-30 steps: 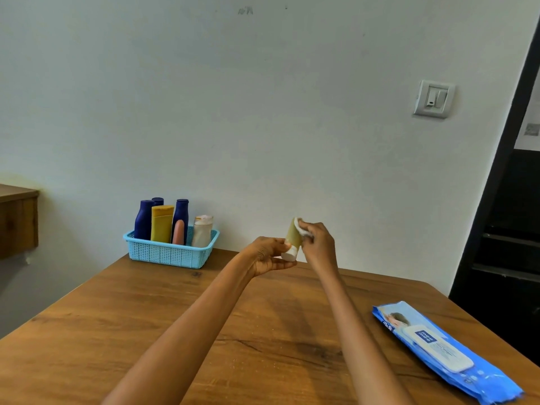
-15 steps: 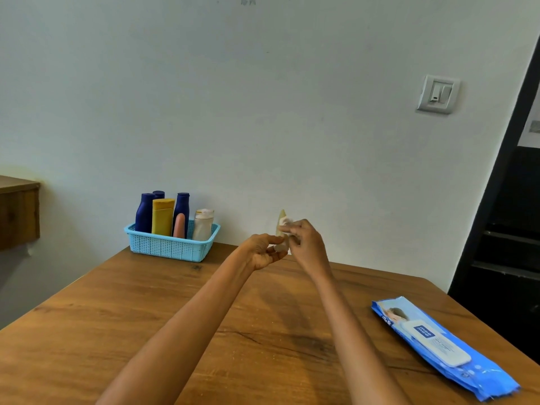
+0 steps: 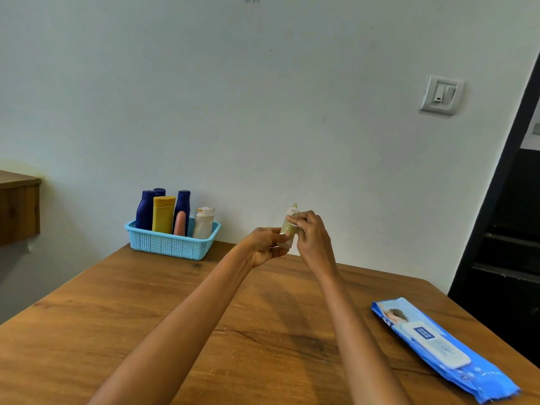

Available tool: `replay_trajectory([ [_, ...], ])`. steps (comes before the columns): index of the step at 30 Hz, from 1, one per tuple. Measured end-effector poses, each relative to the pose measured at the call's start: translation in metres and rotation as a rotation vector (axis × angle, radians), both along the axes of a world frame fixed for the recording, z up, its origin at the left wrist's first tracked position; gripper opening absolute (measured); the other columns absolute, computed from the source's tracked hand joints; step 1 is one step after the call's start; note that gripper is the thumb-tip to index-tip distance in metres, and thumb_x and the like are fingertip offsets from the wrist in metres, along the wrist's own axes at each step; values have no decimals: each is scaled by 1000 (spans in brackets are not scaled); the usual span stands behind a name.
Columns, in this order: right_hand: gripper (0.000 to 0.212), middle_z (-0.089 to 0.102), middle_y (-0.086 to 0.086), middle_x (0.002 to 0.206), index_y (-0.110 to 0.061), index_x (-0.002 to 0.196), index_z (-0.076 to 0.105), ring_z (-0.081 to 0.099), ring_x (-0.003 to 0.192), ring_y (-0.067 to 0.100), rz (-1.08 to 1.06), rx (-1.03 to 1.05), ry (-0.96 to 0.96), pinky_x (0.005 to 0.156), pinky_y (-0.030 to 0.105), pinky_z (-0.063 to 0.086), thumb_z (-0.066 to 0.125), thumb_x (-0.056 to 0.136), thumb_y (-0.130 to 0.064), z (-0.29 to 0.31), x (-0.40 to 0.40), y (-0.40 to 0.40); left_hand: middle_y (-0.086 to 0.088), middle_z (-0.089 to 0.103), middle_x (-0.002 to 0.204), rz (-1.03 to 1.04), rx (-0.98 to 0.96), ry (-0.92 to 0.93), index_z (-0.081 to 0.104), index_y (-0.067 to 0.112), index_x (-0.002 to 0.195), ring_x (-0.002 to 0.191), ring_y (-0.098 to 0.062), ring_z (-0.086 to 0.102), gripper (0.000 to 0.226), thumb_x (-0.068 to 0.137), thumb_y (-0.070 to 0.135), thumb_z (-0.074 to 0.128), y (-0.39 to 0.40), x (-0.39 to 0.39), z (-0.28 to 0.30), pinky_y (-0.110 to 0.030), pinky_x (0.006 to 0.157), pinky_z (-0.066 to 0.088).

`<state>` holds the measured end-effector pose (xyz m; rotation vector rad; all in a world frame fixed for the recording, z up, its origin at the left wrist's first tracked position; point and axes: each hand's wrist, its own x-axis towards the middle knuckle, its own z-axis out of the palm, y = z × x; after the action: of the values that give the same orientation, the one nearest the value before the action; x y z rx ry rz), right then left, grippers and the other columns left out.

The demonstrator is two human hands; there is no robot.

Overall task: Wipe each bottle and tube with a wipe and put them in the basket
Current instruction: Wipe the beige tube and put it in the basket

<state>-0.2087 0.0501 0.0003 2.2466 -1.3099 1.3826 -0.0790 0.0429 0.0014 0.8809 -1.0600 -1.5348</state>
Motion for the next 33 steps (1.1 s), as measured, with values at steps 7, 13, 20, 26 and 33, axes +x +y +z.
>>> replay_trajectory([
  [7, 44, 51, 8, 122, -9, 123, 61, 47, 118, 18, -11, 114, -185, 97, 24, 42, 39, 92, 10, 7, -16, -1, -15, 60, 96, -198, 27, -102, 53, -4, 118, 84, -23, 61, 31, 88, 2, 58, 5, -5, -4, -32, 77, 57],
  [13, 43, 51, 6, 128, -10, 125, 59, 51, 113, 18, 51, 313, -458, 84, 21, 50, 36, 93, 7, 11, -28, -4, -17, 56, 108, -300, 69, -153, 47, 3, 121, 95, -26, 60, 35, 88, 0, 57, 7, -3, -8, -38, 90, 49],
  [20, 40, 67, 12, 102, -3, 117, 60, 67, 88, 20, 192, 746, -826, 83, 32, 54, 31, 91, 4, 6, -20, -8, -18, 62, 102, -263, -30, -23, 56, 5, 109, 91, -25, 64, 28, 84, -8, 59, 7, -6, -5, -32, 74, 59],
  [26, 37, 68, 15, 105, -4, 111, 65, 65, 97, 25, 163, 733, -812, 85, 34, 54, 36, 89, 3, 4, -6, -7, -12, 66, 92, -54, -149, -162, 54, -3, 120, 84, -18, 66, 43, 79, -4, 68, 2, -13, -10, -27, 77, 57],
  [33, 25, 70, 14, 92, -2, 107, 67, 67, 78, 21, 231, 756, -793, 74, 27, 57, 48, 90, 1, 4, -5, -7, -2, 66, 90, 234, -270, -255, 55, 3, 124, 81, -9, 64, 54, 74, 7, 76, -7, -9, -16, -19, 72, 53],
])
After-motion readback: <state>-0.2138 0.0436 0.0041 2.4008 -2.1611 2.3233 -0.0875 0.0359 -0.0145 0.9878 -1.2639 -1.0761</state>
